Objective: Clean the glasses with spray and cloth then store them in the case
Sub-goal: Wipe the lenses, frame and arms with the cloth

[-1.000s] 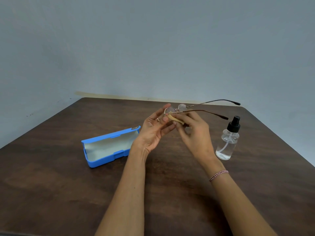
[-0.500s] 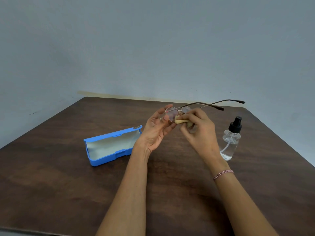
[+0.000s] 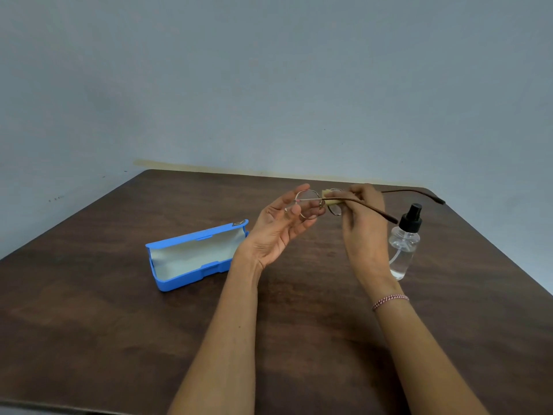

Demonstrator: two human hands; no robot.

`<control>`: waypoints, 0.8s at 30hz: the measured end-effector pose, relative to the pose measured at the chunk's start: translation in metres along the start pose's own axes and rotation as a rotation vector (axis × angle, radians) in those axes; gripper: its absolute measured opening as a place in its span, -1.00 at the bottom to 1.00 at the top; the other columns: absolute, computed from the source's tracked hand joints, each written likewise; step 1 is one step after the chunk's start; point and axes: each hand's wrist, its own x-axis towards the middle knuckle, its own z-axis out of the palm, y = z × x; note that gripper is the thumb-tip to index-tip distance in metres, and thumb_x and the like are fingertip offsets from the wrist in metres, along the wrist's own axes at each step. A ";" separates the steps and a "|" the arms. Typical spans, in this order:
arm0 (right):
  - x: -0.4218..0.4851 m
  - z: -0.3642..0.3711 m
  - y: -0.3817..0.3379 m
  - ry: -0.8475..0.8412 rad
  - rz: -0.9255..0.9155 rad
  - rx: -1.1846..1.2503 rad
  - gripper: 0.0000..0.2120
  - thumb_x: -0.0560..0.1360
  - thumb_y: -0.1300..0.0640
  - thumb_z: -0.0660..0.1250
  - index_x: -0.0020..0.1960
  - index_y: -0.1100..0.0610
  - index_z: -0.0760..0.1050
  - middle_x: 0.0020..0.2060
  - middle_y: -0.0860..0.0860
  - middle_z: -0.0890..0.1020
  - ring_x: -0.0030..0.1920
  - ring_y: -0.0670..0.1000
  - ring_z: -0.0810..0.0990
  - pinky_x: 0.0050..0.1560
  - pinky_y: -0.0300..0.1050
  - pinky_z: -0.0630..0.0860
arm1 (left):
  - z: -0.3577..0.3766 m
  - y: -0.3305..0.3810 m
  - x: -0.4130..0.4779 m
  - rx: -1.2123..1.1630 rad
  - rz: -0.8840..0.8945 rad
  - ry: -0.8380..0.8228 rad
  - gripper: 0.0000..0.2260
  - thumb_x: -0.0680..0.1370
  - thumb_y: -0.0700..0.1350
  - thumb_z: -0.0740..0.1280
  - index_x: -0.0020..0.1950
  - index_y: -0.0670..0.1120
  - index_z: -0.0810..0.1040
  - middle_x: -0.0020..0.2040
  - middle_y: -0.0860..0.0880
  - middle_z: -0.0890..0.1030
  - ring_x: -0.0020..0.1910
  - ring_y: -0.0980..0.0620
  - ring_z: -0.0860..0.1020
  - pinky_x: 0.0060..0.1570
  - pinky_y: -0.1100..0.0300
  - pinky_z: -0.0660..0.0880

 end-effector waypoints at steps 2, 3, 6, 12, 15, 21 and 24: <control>-0.001 -0.002 0.000 0.014 0.043 -0.003 -0.68 0.47 0.43 0.25 0.09 0.12 0.60 0.01 0.07 0.49 0.08 0.03 0.43 0.02 -0.29 0.33 | 0.001 0.000 0.000 -0.005 -0.019 -0.004 -0.67 0.32 -0.14 0.41 0.07 0.02 0.66 -0.01 -0.13 0.68 0.00 -0.05 0.65 -0.06 0.22 0.59; -0.001 -0.002 0.000 0.012 0.049 -0.005 -0.68 0.47 0.43 0.25 0.09 0.13 0.60 0.02 0.07 0.48 0.08 0.04 0.44 0.03 -0.28 0.33 | 0.001 -0.001 0.000 -0.006 -0.027 -0.005 -0.67 0.32 -0.15 0.41 0.08 0.02 0.66 -0.01 -0.13 0.68 0.00 -0.05 0.65 -0.06 0.21 0.59; -0.003 0.001 -0.002 -0.020 -0.009 0.001 -0.68 0.45 0.44 0.27 0.07 0.14 0.61 0.03 0.10 0.48 0.08 0.05 0.45 0.03 -0.27 0.34 | 0.001 -0.002 0.000 0.002 -0.031 -0.010 -0.66 0.32 -0.15 0.42 0.09 0.02 0.66 -0.02 -0.13 0.68 -0.01 -0.03 0.65 -0.06 0.22 0.59; 0.000 -0.004 0.001 0.006 0.017 0.032 -0.70 0.48 0.41 0.25 0.07 0.14 0.61 0.01 0.07 0.47 0.07 0.08 0.46 0.04 -0.21 0.40 | 0.000 -0.001 0.000 -0.022 -0.018 -0.011 -0.66 0.32 -0.15 0.42 0.09 0.01 0.65 0.00 -0.14 0.67 0.01 -0.07 0.65 -0.07 0.21 0.59; -0.001 -0.002 -0.001 -0.002 -0.013 0.019 -0.70 0.46 0.42 0.27 0.07 0.15 0.61 0.01 0.08 0.49 0.06 0.05 0.46 0.04 -0.22 0.42 | 0.000 -0.002 0.000 -0.019 -0.021 -0.040 -0.62 0.30 -0.12 0.48 0.12 0.00 0.64 0.00 -0.15 0.67 0.01 -0.07 0.65 -0.05 0.21 0.59; 0.000 -0.001 0.003 0.002 -0.014 0.024 -0.70 0.48 0.40 0.27 0.10 0.12 0.61 -0.03 0.00 0.47 0.03 -0.08 0.38 0.05 -0.56 0.26 | -0.002 0.000 0.000 -0.042 -0.007 -0.043 -0.62 0.31 -0.11 0.48 0.13 -0.02 0.64 0.03 -0.15 0.67 0.02 -0.07 0.65 -0.05 0.20 0.59; -0.001 0.000 0.001 -0.003 0.020 0.016 -0.69 0.49 0.40 0.27 0.12 0.12 0.60 -0.01 -0.01 0.46 0.06 -0.04 0.43 0.04 -0.41 0.33 | -0.001 -0.002 0.000 -0.027 -0.023 -0.046 -0.63 0.32 -0.13 0.46 0.13 -0.02 0.64 0.02 -0.15 0.67 0.03 -0.08 0.64 -0.05 0.20 0.59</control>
